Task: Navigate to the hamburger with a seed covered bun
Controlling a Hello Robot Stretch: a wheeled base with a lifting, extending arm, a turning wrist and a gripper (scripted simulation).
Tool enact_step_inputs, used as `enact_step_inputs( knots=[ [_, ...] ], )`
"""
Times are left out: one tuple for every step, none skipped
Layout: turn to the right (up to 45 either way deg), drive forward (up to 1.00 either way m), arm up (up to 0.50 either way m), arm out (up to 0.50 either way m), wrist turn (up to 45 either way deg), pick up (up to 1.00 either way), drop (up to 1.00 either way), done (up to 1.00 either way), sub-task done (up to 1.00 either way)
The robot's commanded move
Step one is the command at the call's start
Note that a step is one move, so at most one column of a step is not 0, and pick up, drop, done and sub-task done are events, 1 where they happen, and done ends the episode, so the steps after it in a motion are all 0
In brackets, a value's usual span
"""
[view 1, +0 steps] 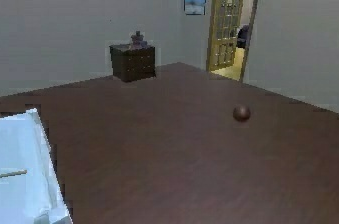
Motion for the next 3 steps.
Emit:
enact_step_inputs(
  knots=[
    [9.0, 0.00, 0.00, 0.00, 0.0, 0.00, 0.00, 0.00, 0.00],
    [3.0, 0.00, 0.00, 0.00, 0.0, 0.00, 0.00, 0.00, 0.00],
    [0.0, 1.00, 0.00, 0.00, 0.0, 0.00, 0.00, 0.00, 0.00]
  ],
)
